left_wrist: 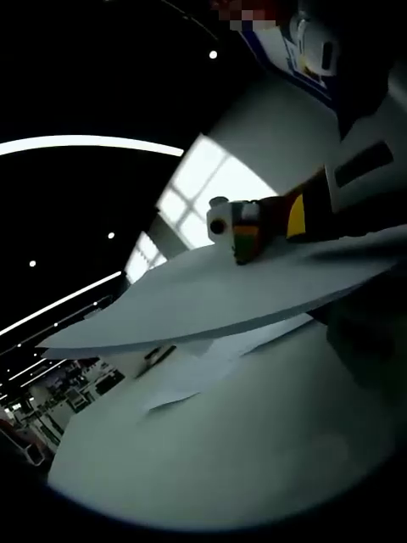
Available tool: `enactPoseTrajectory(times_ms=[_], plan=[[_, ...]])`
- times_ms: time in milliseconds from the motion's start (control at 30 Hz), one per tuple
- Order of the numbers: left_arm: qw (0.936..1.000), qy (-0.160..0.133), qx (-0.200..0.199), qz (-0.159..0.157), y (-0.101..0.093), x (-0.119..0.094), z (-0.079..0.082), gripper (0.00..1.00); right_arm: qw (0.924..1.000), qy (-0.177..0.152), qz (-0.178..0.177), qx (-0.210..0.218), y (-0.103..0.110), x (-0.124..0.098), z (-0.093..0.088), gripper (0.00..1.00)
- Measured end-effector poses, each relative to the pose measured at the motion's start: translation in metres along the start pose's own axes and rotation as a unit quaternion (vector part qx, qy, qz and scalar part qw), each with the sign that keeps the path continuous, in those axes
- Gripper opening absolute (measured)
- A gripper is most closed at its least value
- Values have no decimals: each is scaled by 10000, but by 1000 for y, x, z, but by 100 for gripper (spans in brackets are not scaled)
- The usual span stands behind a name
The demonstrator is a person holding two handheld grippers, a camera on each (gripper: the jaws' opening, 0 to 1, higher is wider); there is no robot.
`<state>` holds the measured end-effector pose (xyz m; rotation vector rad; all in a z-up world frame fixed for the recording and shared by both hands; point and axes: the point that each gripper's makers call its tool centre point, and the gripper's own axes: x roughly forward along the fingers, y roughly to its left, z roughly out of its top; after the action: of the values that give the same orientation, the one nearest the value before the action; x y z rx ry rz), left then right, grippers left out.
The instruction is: Organize the stack of printing papers by aligning and flattening the scattered papers on the table
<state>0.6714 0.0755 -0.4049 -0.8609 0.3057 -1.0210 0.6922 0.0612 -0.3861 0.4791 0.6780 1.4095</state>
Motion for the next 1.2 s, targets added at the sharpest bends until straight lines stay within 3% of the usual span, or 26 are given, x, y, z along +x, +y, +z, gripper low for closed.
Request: enactPoseTrajectory(times_ms=[567,767,1067,1133,1200], plan=[[10000,1,12,10,1,1,1,14,10000,-1,-3,30,-1,0,-4,0],[9999,19,135,76,3,0,0,8,10000,0,4,30,3,1,-6,0],[9998,21,167,107,5,-1,1,6,10000,-16,-4,28,-1,2,-2,0],[9998,23,169,107,5,-1,1,6,9999,-146,-53,-52,-5,2,4,0],[9998,27,176,99,5,-1,2,6,9993,-333,-94,-138,-9,1,11,8]])
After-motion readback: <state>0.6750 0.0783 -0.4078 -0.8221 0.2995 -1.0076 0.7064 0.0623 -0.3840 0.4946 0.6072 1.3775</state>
